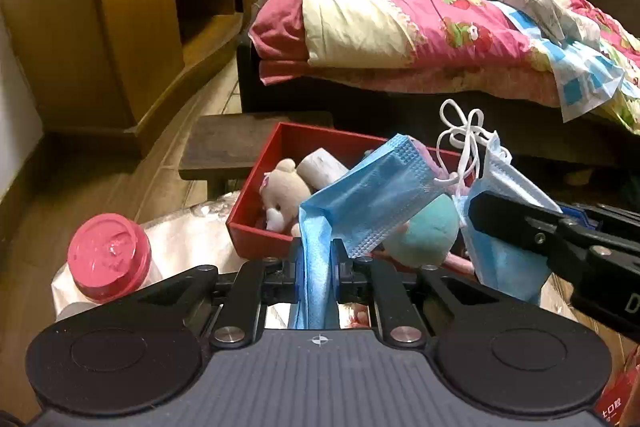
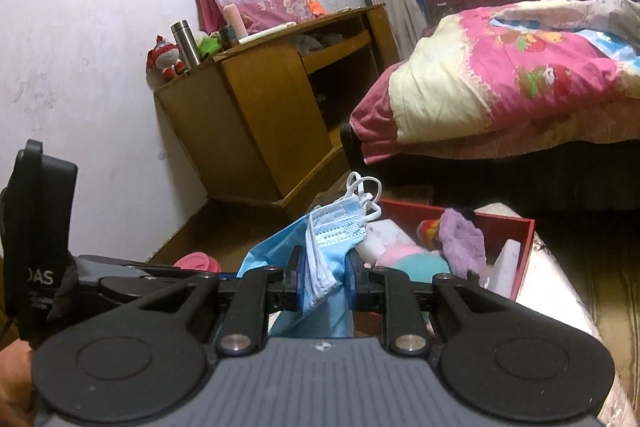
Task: Organize soft objects
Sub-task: 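Lift and carry the blue masks over the red box with both tools, then lower the masks into the box and open both tools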
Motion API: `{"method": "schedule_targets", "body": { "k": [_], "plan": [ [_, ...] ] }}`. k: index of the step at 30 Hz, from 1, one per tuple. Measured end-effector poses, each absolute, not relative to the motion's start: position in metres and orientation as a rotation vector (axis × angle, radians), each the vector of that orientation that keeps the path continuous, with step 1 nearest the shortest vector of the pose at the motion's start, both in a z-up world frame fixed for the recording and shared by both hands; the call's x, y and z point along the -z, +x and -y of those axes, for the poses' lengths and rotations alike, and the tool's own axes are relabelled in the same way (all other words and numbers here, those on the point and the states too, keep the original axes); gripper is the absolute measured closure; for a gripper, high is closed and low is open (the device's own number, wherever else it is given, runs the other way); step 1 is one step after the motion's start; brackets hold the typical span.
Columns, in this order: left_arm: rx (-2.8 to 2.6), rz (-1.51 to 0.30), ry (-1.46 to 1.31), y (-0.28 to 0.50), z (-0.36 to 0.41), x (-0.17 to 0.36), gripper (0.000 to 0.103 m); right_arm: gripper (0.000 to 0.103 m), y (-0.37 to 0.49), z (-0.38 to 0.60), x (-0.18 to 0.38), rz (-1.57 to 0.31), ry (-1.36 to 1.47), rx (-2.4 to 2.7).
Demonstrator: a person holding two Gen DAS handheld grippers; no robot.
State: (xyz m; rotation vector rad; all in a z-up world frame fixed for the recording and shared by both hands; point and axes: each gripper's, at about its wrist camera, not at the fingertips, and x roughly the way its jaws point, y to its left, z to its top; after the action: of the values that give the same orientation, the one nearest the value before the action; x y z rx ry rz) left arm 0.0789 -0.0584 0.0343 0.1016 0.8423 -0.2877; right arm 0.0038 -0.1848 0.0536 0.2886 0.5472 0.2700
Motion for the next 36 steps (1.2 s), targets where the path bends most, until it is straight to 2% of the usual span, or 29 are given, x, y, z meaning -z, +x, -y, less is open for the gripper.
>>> {"method": "schedule_targets", "body": {
  "k": [15,25,28,31,33,34,36],
  "plan": [
    [0.263,-0.795,0.112,0.119,0.074,-0.039,0.093,0.103,0.048,0.198,-0.055,-0.525,0.253,-0.205],
    [0.244,-0.852,0.09,0.18,0.091,-0.002,0.092,0.103,0.117,0.213,-0.027,-0.588,0.22,-0.132],
    [0.244,-0.872,0.085,0.191,0.092,0.01,0.089,0.103,0.132,0.214,-0.016,-0.605,0.217,-0.13],
    [0.23,-0.897,0.082,0.197,0.09,0.021,0.082,0.103,0.142,0.211,-0.004,-0.621,0.206,-0.142],
    [0.224,-0.908,0.051,0.201,0.086,0.024,0.065,0.101,0.146,0.208,0.001,-0.631,0.191,-0.141],
    [0.226,-0.905,0.042,0.201,0.084,0.023,0.06,0.097,0.147,0.208,0.004,-0.637,0.193,-0.134],
    [0.212,-0.889,0.044,0.2,0.082,0.018,0.05,0.096,0.147,0.21,0.005,-0.638,0.205,-0.122]
  ]
}}
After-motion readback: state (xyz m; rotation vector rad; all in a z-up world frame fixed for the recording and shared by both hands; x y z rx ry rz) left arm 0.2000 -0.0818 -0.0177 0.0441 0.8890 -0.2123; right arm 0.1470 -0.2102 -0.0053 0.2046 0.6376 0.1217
